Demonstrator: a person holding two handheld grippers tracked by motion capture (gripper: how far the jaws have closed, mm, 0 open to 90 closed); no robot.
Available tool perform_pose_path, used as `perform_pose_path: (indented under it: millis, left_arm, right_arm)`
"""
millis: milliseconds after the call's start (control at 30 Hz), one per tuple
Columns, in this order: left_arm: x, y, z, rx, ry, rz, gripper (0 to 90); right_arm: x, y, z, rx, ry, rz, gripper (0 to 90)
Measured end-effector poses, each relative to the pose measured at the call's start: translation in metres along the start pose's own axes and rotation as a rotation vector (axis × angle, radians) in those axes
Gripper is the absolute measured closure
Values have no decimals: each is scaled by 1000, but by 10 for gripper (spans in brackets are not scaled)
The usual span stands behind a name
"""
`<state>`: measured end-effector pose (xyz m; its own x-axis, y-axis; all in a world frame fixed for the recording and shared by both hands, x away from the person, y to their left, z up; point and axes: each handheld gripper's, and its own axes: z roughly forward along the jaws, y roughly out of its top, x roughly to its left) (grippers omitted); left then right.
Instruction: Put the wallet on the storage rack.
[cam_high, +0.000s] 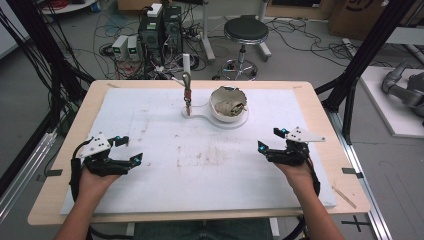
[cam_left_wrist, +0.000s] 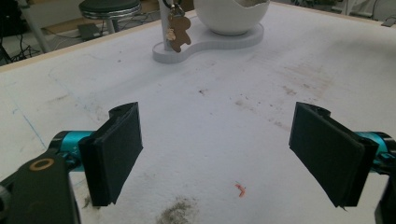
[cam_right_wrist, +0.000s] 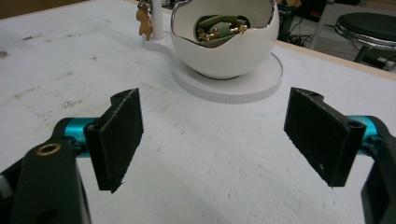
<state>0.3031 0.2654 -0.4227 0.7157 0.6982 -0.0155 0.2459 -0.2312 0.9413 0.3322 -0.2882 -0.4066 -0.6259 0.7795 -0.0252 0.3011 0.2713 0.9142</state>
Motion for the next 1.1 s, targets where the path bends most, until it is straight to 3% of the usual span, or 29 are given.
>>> perform_pose_path:
  millis: [367,633,1100]
  left_arm:
    - [2,0,12,5,-44,2,171]
    - [2,0,10,2,-31,-1,171]
    - [1,2,13,3,-52,8,171]
  right_arm:
    - [0,-6,-5,4,-23,-4,202]
    - [-1,-6,-5,3,-27,-7,202]
    - [-3,-8,-5,17,-29,-5,202]
